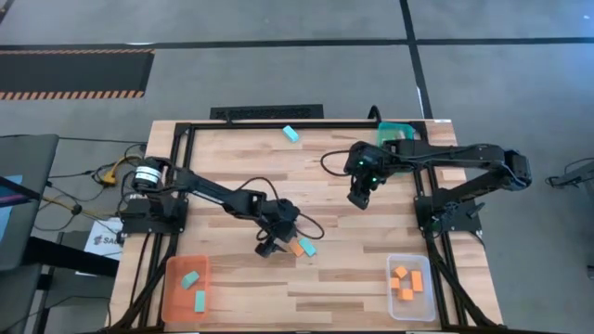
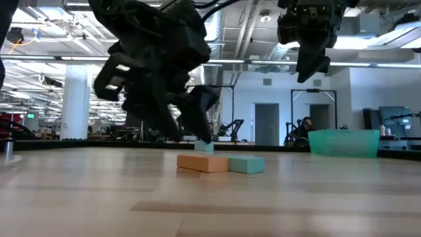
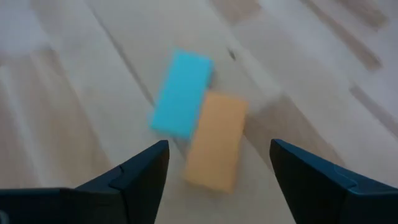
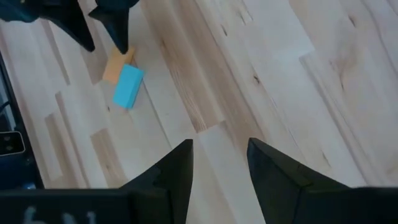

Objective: Sort & place blocks by color
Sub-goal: Put the yellow block into the transparent bin

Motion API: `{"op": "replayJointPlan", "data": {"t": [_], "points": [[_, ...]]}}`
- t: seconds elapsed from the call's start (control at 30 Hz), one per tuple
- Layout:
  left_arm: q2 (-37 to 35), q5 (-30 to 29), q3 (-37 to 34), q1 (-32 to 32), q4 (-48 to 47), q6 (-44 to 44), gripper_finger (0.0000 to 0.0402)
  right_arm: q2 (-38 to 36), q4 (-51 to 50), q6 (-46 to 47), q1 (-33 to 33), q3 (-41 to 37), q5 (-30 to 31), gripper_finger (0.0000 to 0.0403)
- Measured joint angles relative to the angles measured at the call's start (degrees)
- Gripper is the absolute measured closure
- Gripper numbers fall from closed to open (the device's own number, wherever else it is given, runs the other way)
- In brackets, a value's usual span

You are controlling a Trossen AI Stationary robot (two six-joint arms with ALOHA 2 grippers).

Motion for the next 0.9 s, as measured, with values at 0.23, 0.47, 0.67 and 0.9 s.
{"op": "replayJointPlan", "data": {"t": [0.23,0.47,0.67,0.9], "points": [[3.3,-2.7,-0.1,-1.3,0.3,0.9,0.0121,0.0,0.2,-0.8,-0.1,0.0,0.0,0.0230],[4.3,-3.6,-0.1,-1.3,1.6,0.7,0.0136,0.0,0.3,-1.1,-0.1,0.0,0.0,0.0234],[4.3,-3.2,-0.1,-1.4,1.7,0.7,0.0209,0.0,0.1,-1.2,-0.1,0.0,0.0,0.0234],[4.0,-5.3,-0.1,-1.2,2.6,-7.3,0.0299,0.0,0.2,-1.4,-0.1,0.0,0.0,0.0234]]}}
